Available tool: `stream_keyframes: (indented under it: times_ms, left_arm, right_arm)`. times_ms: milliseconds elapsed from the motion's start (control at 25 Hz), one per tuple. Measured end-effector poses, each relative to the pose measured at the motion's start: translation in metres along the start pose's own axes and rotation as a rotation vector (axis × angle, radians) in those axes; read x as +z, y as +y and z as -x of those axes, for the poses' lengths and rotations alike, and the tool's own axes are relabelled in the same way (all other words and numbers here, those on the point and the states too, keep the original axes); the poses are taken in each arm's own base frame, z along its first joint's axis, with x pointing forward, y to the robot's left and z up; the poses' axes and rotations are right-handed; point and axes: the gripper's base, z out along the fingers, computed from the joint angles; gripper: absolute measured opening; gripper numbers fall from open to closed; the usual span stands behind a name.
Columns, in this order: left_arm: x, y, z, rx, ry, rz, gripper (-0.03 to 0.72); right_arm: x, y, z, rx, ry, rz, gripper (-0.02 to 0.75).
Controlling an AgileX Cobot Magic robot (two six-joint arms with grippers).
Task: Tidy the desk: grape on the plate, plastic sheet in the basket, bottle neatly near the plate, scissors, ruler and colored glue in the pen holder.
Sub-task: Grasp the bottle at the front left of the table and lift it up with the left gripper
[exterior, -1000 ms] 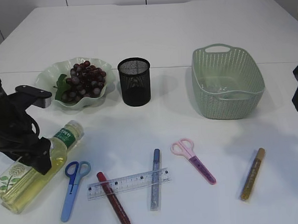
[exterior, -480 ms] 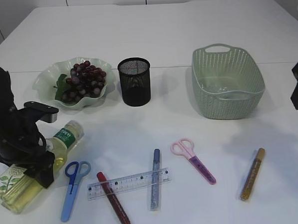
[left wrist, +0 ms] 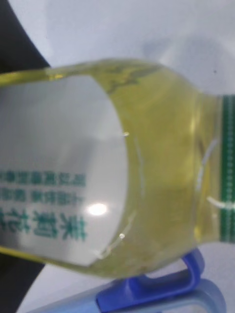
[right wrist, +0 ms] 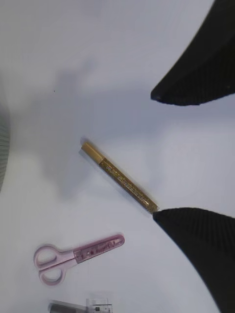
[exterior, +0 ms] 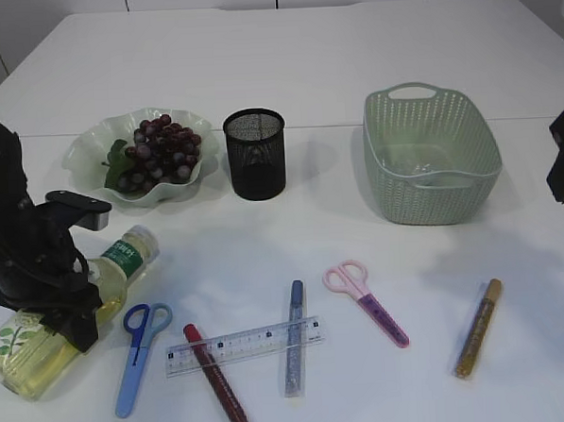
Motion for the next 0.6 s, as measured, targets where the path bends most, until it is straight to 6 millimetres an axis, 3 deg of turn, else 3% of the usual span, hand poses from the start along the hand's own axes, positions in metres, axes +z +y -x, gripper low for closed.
stream_keyframes:
  times_ms: [400, 600]
  left_arm:
    - [0.000, -0.001, 0.002, -0.040, -0.019, -0.011, 0.456]
    - [-0.012, -0.003, -0.002, -0.076, -0.133, 0.002, 0.455]
  right_arm:
    - [0.000, 0.000, 0.000, -0.002, 0.000, 0.000, 0.512]
    - [0.000, 0.000, 0.000, -0.002, 0.004, 0.000, 0.512]
